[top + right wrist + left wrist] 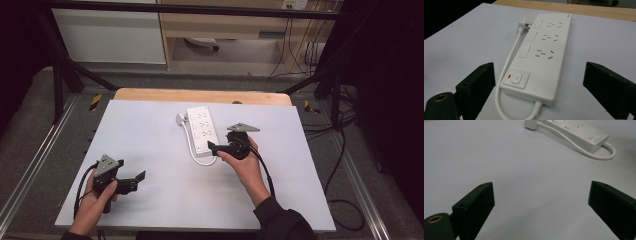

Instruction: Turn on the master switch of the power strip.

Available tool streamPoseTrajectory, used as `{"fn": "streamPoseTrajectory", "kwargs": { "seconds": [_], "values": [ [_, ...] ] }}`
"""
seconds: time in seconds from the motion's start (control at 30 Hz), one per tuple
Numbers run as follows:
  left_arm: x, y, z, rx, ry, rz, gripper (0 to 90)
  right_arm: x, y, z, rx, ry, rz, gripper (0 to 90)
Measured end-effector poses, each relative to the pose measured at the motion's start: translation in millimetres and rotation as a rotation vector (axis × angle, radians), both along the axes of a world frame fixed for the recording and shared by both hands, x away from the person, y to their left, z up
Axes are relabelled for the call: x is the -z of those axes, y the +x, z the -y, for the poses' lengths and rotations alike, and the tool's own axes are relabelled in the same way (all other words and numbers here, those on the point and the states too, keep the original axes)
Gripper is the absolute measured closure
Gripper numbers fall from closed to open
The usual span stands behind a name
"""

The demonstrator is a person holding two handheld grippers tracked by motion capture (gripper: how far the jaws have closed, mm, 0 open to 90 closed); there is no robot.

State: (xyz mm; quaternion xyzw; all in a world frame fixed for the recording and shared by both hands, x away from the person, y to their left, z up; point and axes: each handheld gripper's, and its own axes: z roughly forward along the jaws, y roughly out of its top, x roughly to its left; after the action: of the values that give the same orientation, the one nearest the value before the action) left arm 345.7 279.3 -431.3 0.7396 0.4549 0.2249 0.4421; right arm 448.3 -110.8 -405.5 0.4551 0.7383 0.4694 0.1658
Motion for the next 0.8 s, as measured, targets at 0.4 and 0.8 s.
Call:
{"fn": "streamPoseTrajectory", "kwargs": {
  "seconds": [0.4,0.8],
  "values": [
    [-0.1,-0.3,-0.8,-0.005,0.0,-0.001,6.7,-5.2,-11.6,23.7,0.019,-0.03,-0.011,6.5],
    [0.1,-0.4,-1.0,-0.008,-0.001,-0.003,6.7,-8.0,-30.3,64.2,0.045,-0.006,0.011,6.4]
  ]
}}
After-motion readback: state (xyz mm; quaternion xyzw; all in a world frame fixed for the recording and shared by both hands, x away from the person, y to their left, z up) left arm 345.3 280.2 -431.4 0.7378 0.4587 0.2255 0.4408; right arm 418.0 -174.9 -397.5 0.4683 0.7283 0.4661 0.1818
